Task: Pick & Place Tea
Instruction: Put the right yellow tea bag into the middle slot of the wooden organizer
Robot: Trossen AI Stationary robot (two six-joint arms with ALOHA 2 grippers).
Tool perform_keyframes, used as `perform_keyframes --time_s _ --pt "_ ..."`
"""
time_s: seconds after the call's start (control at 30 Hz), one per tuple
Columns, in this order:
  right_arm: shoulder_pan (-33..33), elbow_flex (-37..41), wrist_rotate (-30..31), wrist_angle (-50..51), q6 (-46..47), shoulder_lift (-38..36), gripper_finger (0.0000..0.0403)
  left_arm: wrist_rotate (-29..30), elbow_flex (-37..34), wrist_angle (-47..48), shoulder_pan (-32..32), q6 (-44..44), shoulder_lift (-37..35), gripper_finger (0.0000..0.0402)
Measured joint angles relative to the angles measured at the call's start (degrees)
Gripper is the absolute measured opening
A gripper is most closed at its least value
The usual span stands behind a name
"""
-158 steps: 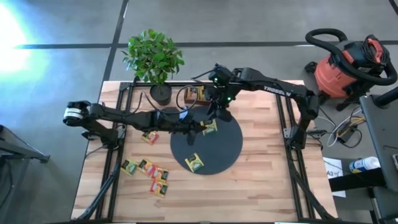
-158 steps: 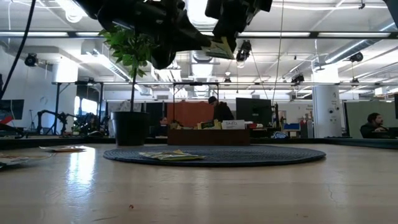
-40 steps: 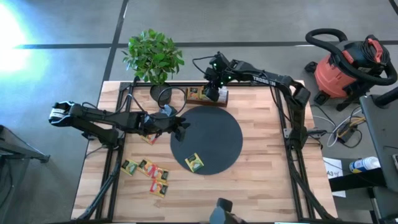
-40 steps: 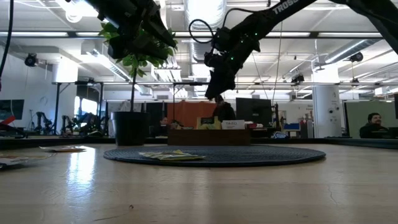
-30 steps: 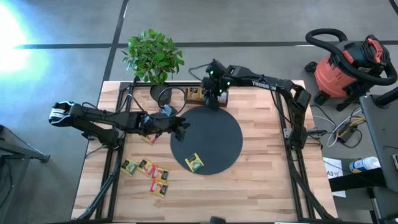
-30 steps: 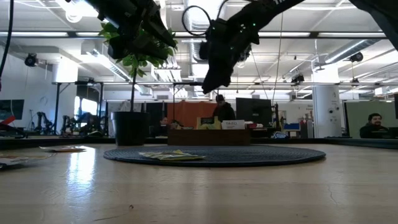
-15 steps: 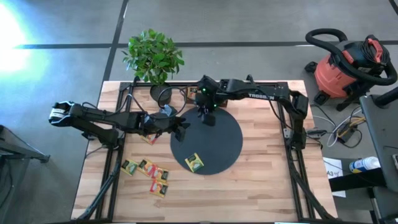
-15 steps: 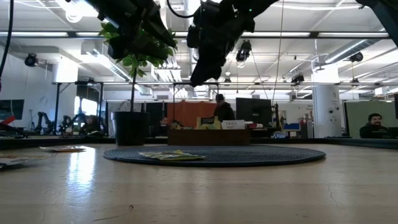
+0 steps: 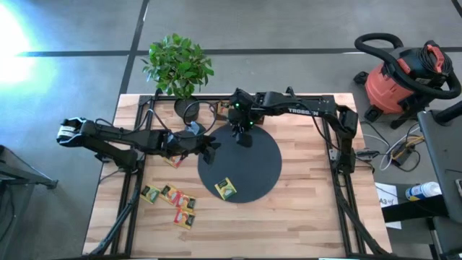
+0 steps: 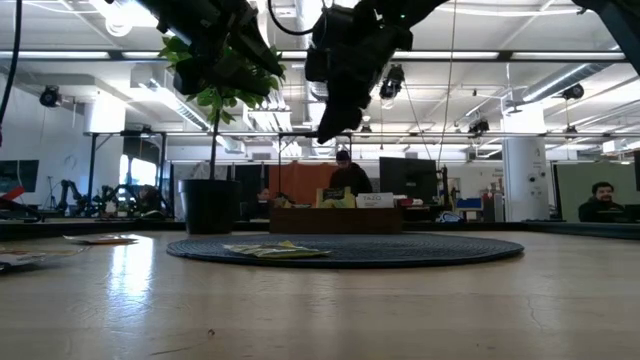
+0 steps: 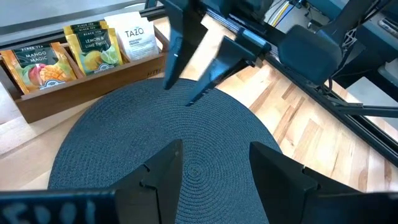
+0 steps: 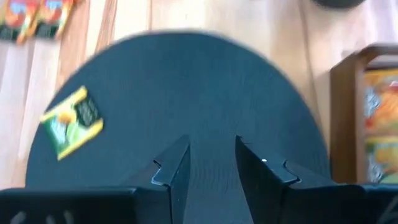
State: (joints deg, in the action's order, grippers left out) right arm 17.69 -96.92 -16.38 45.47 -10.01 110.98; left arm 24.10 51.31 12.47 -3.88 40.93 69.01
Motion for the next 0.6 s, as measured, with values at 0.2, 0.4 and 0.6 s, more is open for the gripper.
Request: perform_keyframes --time_s 0.2,0.4,0.6 --pt "-1.96 1.2 -3.69 7.35 -3.86 -0.19 0.0108 0.0 0.0 0.0 0.0 0.01 0.0 0.0161" --pt "-5.57 5.25 -12.22 5.75 -2.76 -0.24 0.0102 -0.02 0.0 0.0 0.0 0.0 0.0 0.0161" --pt "-8.27 8.18 -12.28 1.62 -1.76 -0.24 0.0109 -0.02 0.0 0.0 0.0 0.0 0.0 0.0161"
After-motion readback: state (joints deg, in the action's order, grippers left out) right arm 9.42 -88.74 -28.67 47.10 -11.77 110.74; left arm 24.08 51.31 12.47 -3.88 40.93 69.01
